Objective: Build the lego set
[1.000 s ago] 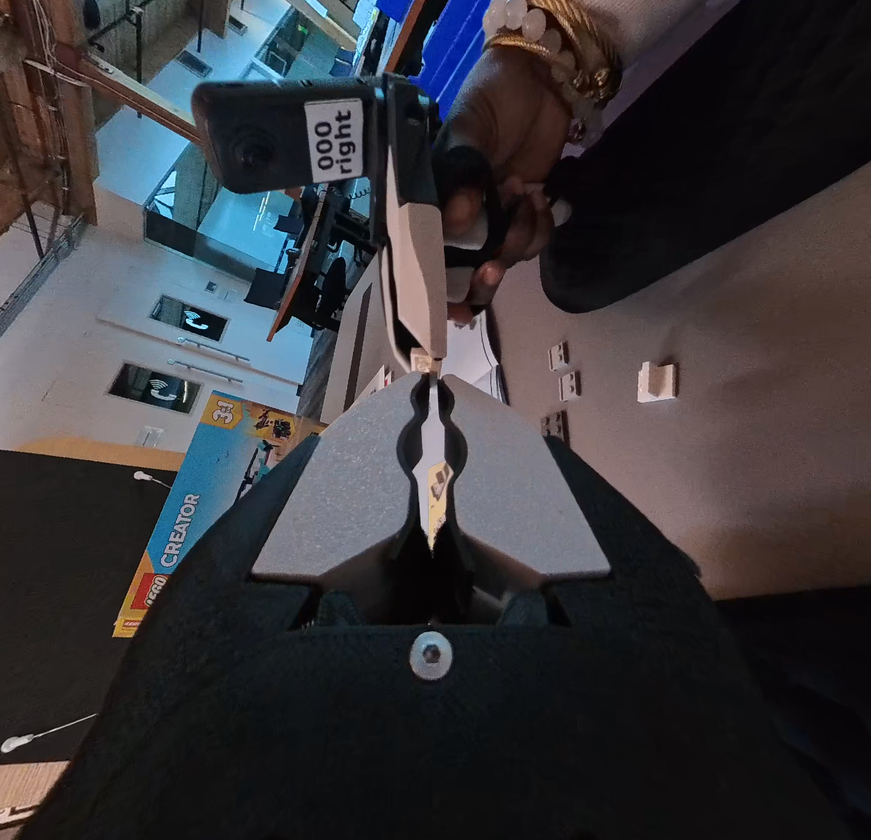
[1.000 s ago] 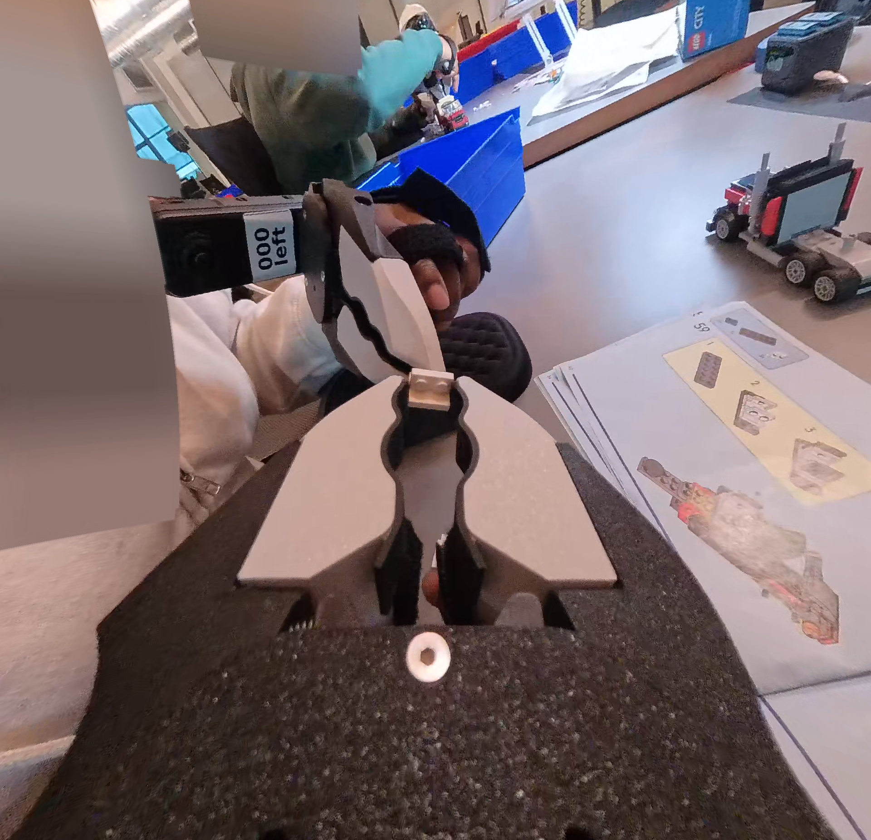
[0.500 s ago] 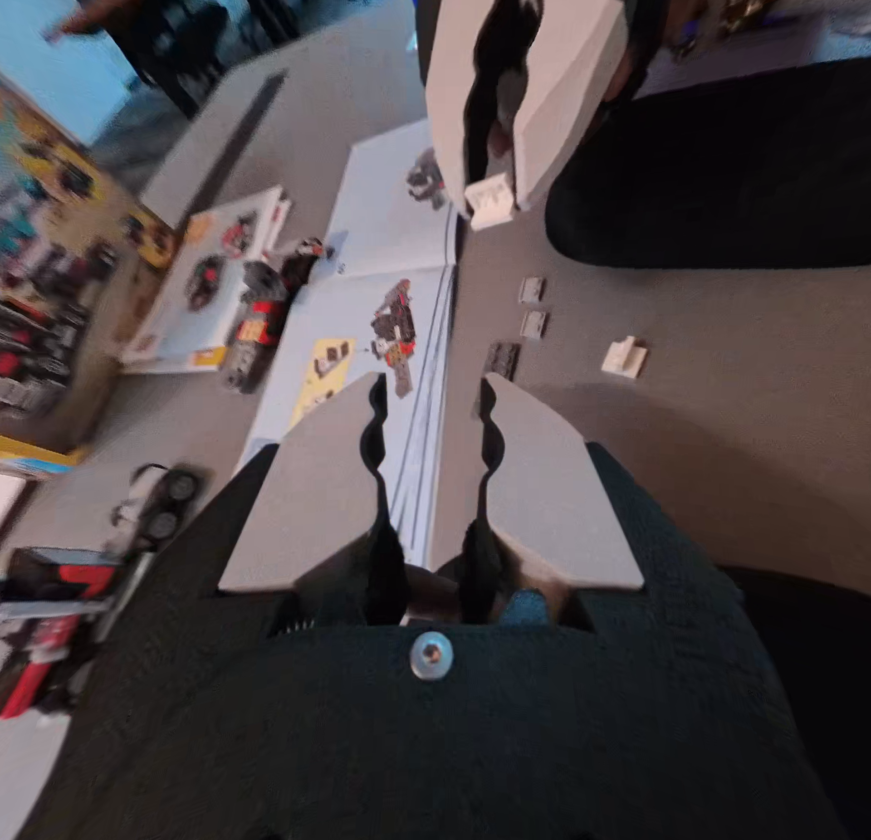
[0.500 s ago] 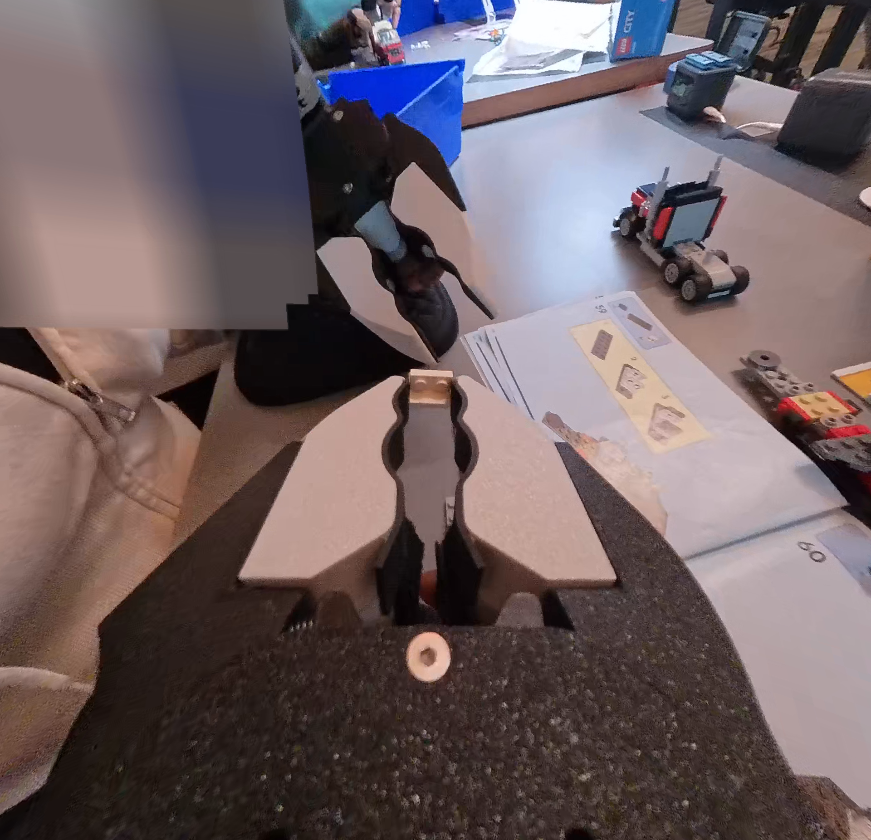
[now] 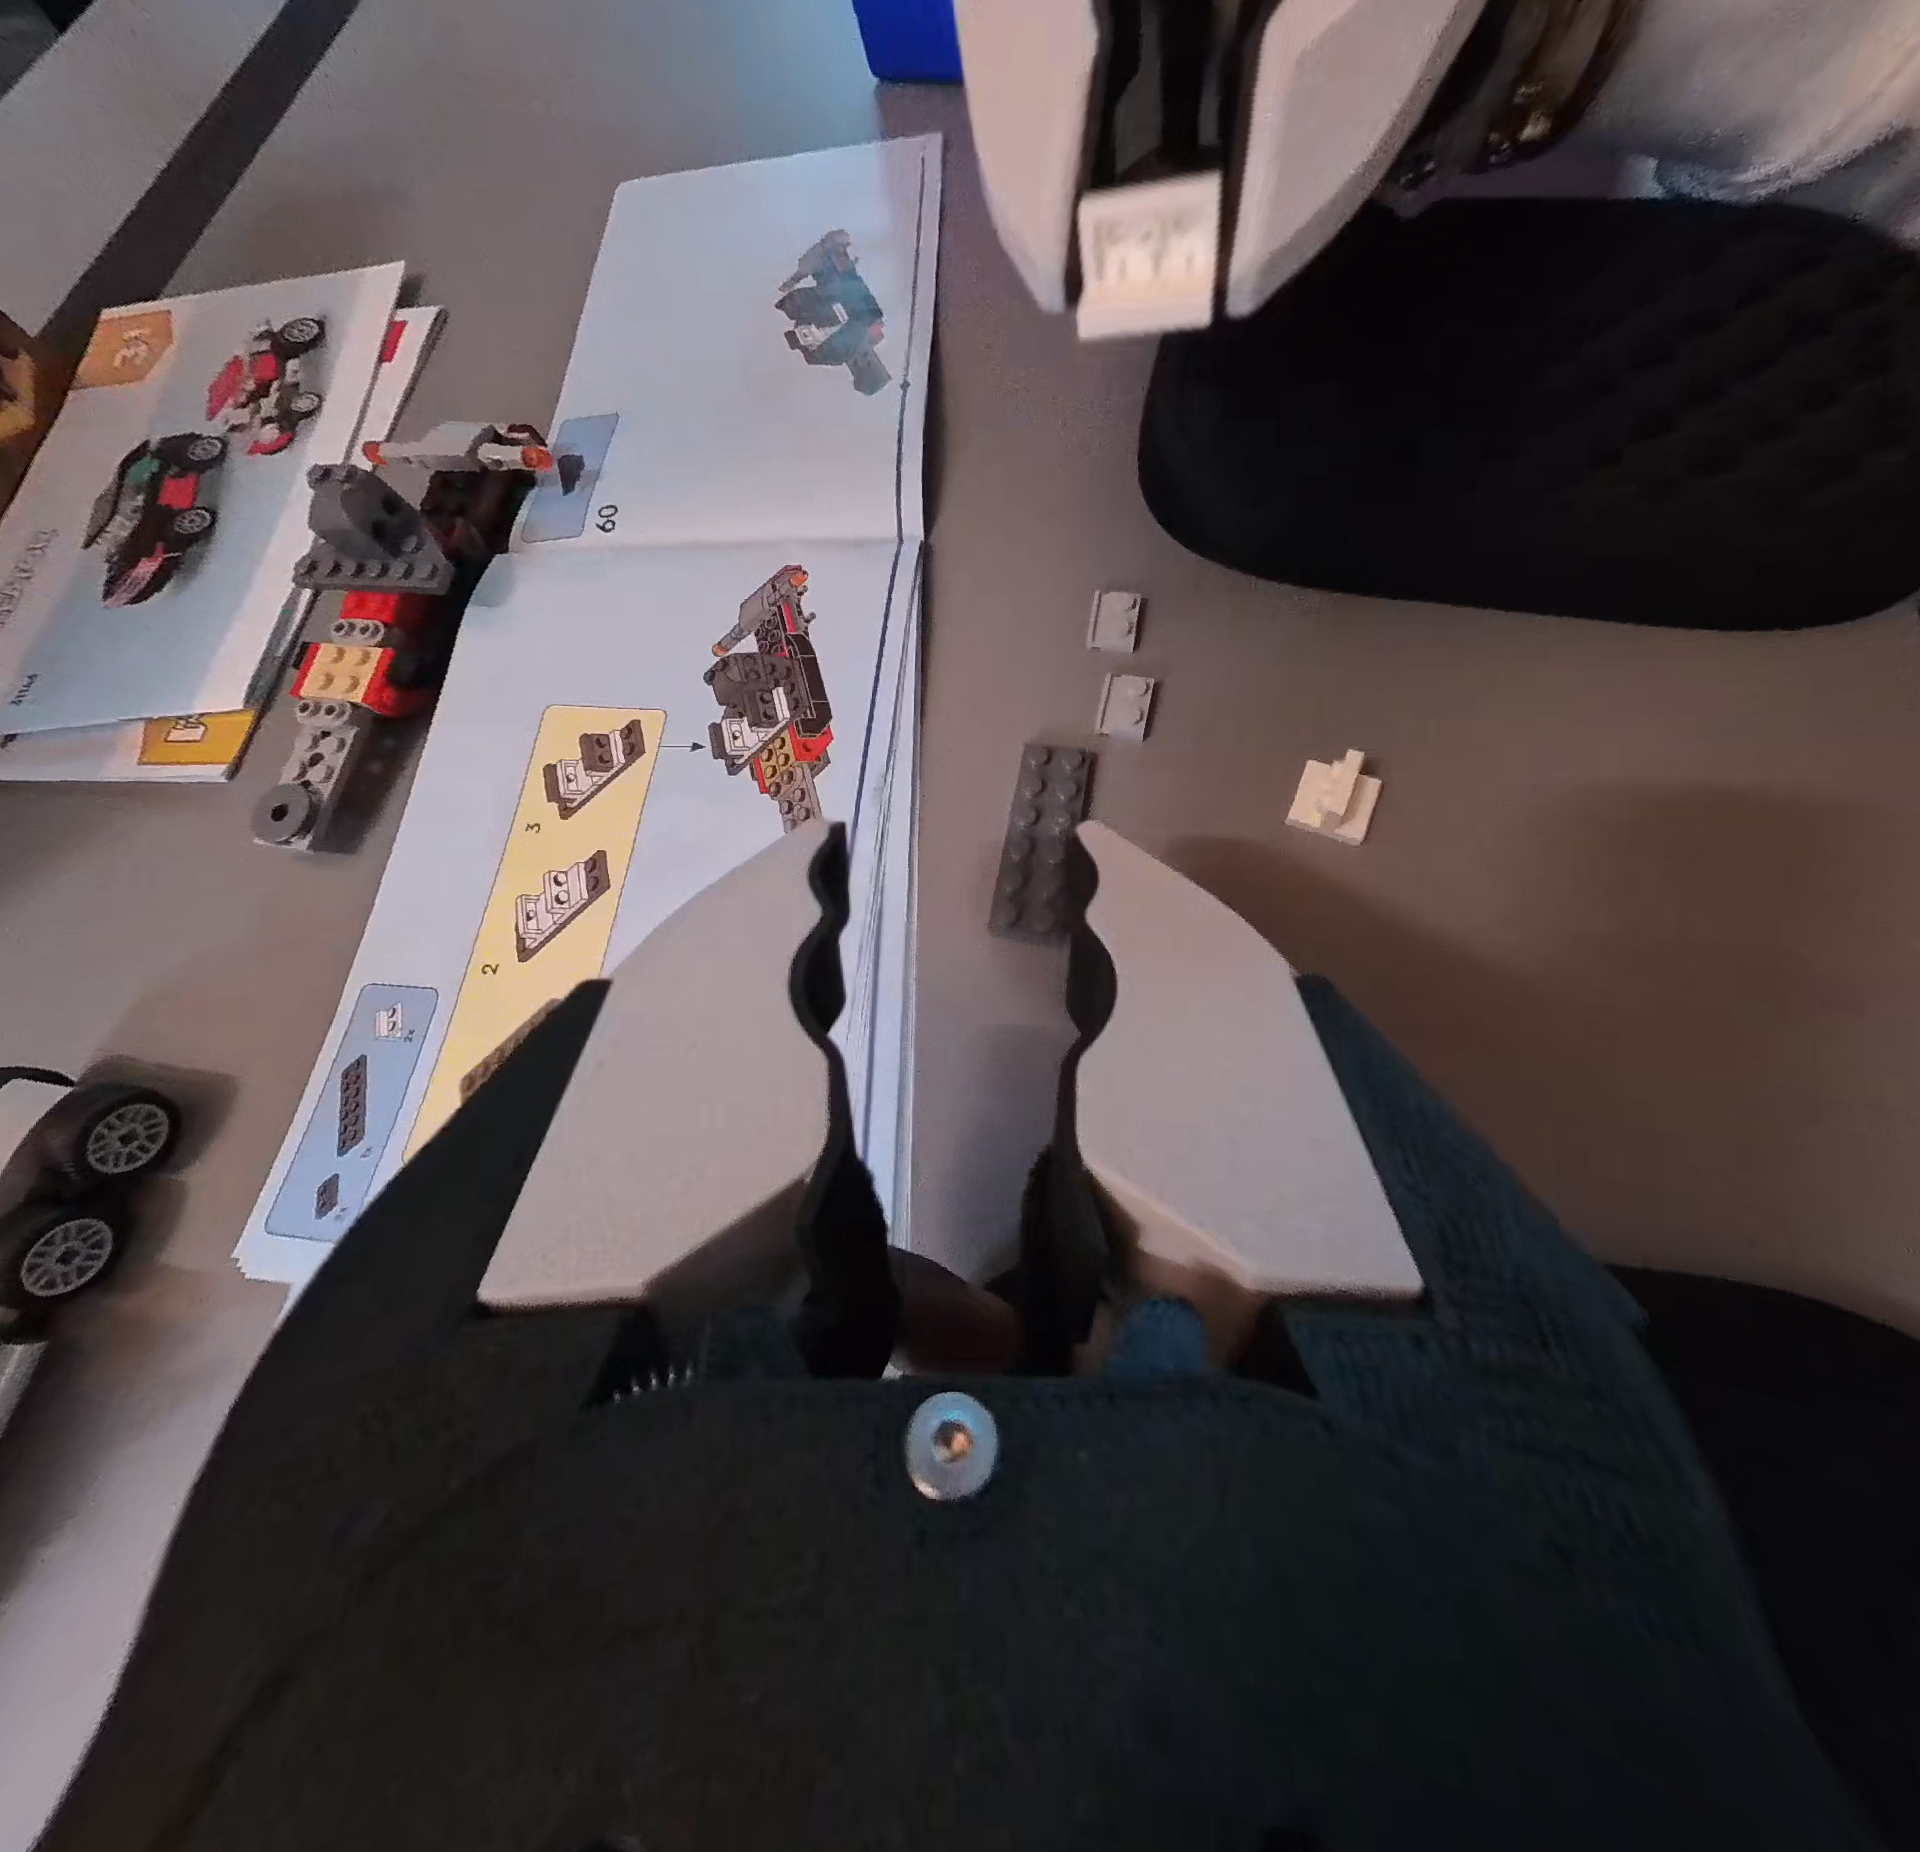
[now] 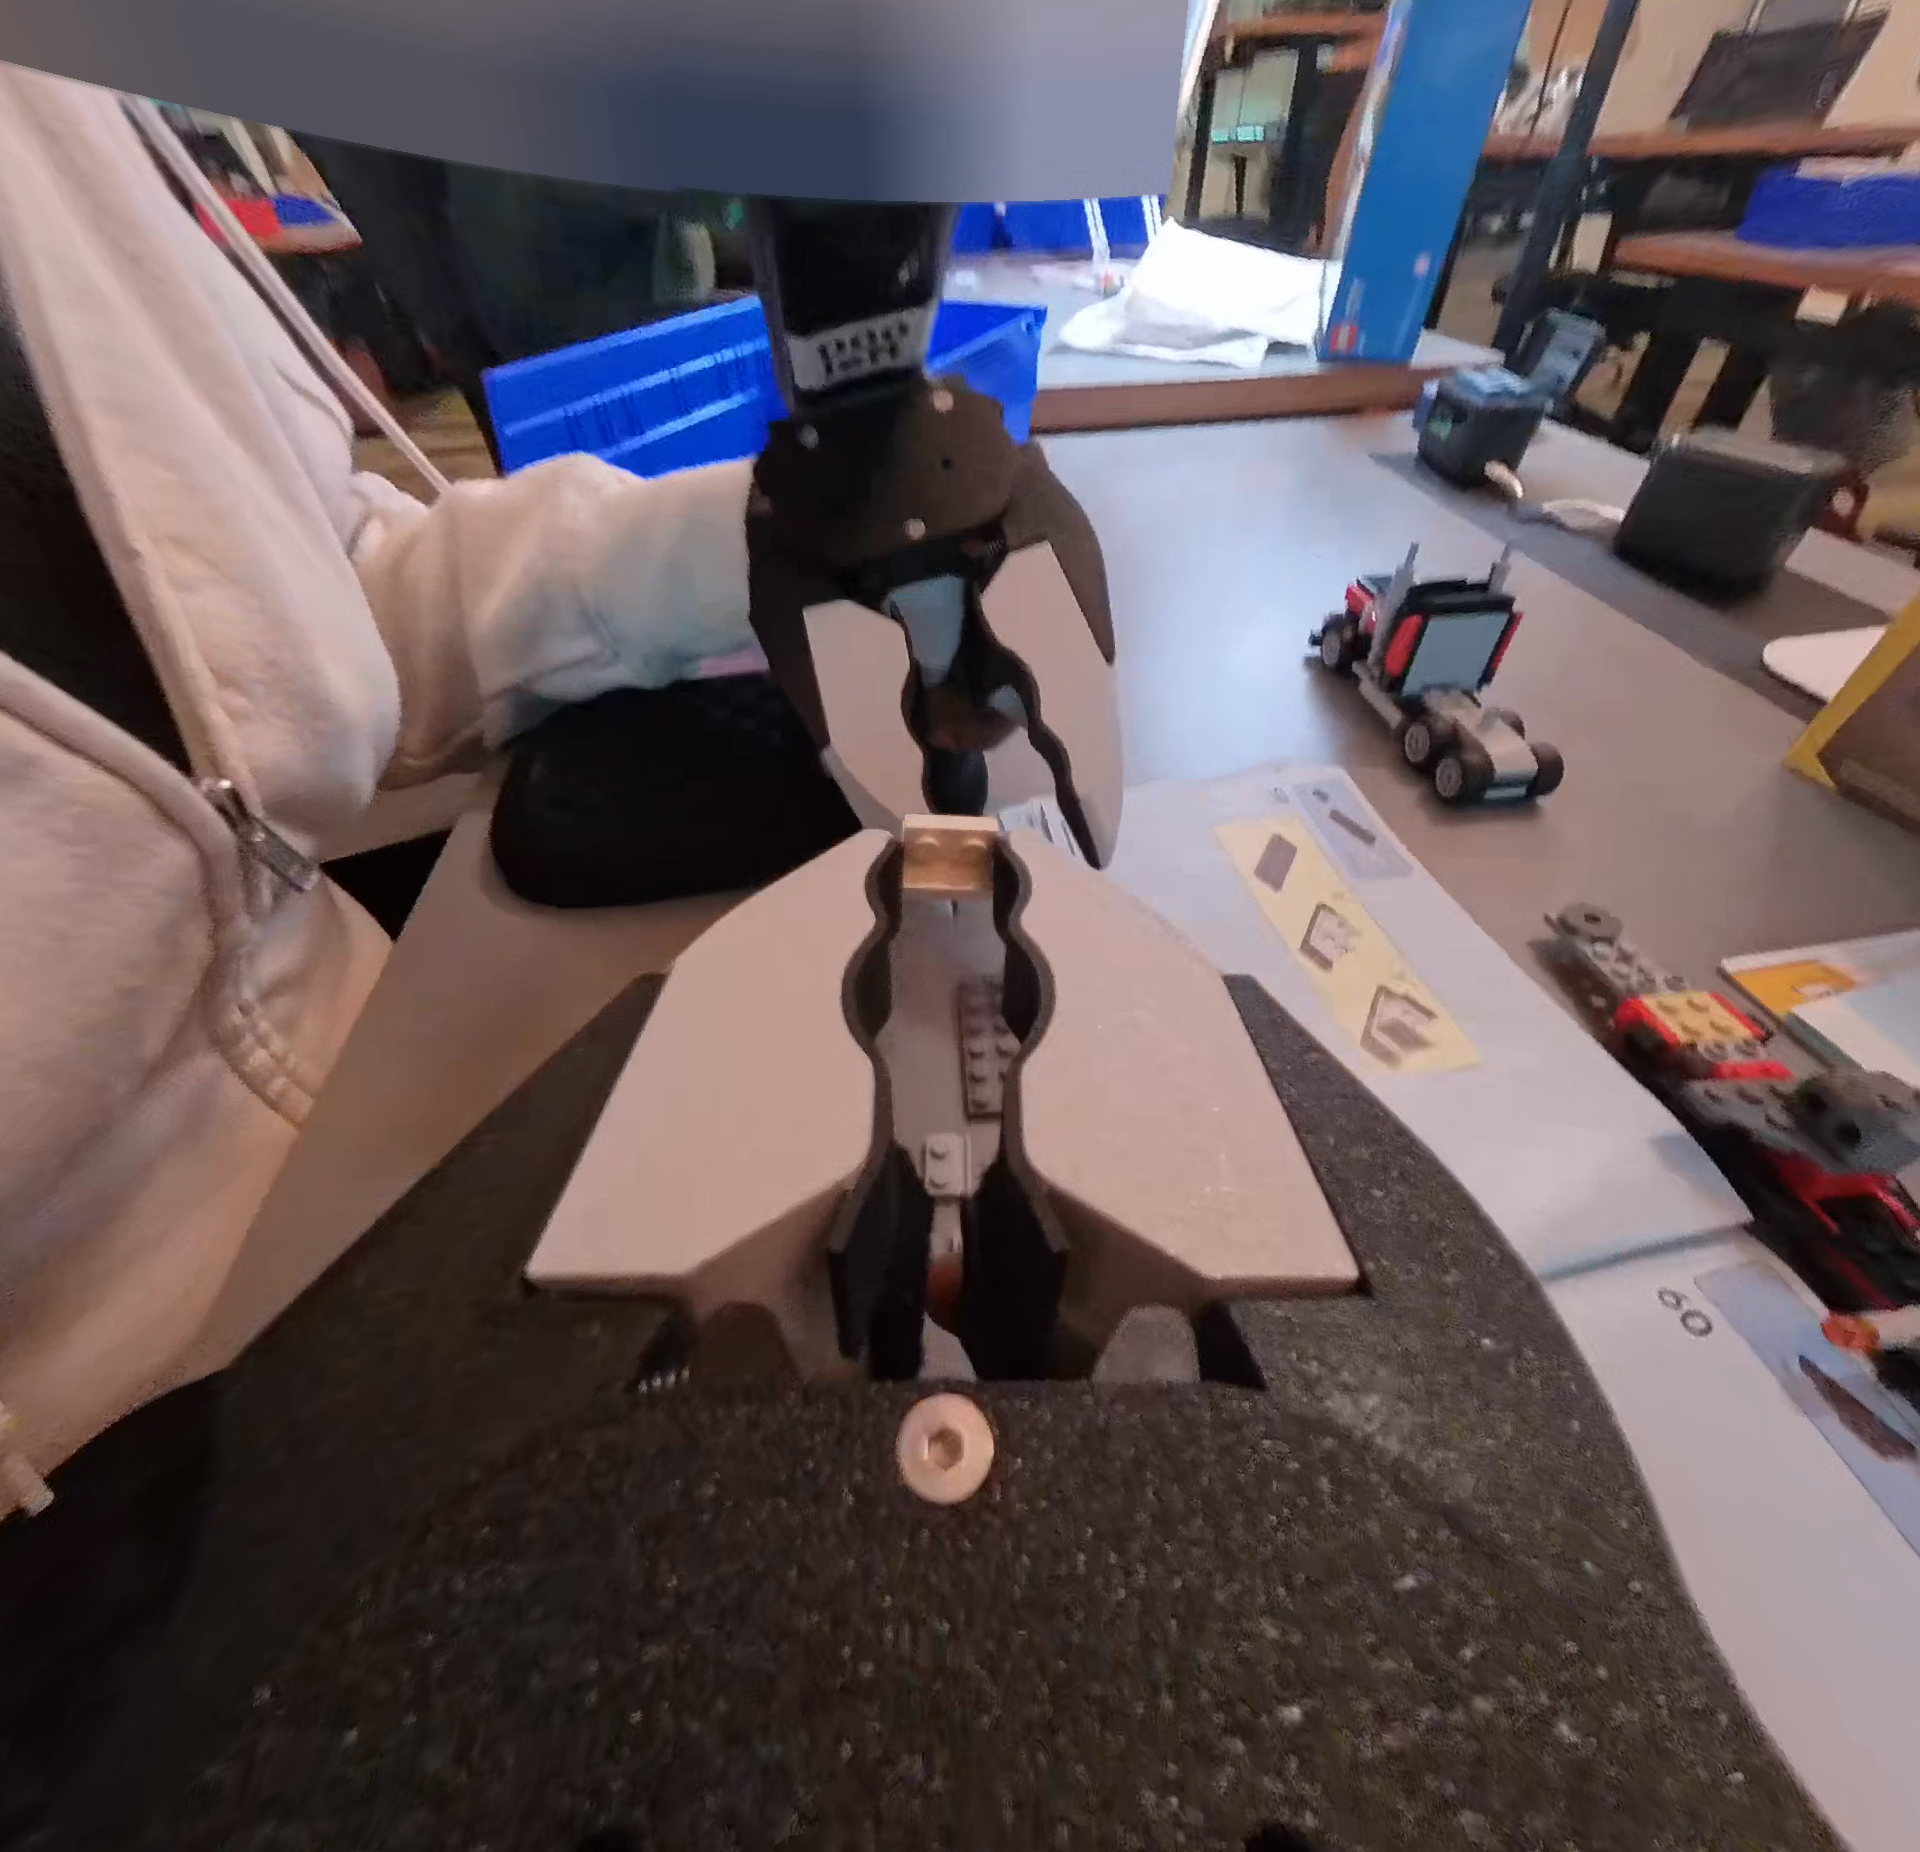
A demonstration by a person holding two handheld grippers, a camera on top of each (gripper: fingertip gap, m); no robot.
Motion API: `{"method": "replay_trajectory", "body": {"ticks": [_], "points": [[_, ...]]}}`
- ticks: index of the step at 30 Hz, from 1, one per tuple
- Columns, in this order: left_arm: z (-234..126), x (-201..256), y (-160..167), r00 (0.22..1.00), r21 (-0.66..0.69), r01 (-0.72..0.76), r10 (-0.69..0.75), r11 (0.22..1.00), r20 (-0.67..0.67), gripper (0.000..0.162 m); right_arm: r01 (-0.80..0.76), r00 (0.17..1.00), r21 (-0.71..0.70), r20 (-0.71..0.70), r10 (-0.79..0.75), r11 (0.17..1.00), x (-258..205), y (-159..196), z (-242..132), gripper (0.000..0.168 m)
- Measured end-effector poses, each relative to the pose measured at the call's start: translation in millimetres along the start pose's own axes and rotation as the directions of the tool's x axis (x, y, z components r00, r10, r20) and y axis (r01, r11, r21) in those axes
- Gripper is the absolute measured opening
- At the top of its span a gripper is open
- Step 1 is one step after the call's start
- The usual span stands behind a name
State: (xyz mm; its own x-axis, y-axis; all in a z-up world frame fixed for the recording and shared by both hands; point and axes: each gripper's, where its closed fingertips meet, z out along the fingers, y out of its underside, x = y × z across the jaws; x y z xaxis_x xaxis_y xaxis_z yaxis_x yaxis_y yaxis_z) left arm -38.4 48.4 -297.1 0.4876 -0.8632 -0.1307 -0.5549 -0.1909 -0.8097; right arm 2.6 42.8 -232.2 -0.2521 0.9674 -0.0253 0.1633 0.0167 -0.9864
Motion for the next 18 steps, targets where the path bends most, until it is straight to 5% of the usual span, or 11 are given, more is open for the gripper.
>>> {"method": "replay_trajectory", "body": {"ticks": [5,12,18], "points": [[3.3,2.0,3.5,1.0,-0.027,0.009,-0.01,1.0,-0.025,0.04,0.017,1.0,0.095,0.017,-0.019,0.995,-1.9,-14.0,-6.0,0.016],[9.2,10.1,15.3,0.997,-0.119,-0.007,-0.002,0.993,-0.075,0.036,0.062,0.998,-0.24,-0.011,-0.066,0.969,4.5,32.4,4.6,0.017],[10.0,8.0,19.4,0.991,-0.143,0.078,-0.093,0.987,-0.101,0.026,0.055,0.998,-0.37,-0.01,-0.063,0.928,6.8,53.3,15.3,0.017]]}}
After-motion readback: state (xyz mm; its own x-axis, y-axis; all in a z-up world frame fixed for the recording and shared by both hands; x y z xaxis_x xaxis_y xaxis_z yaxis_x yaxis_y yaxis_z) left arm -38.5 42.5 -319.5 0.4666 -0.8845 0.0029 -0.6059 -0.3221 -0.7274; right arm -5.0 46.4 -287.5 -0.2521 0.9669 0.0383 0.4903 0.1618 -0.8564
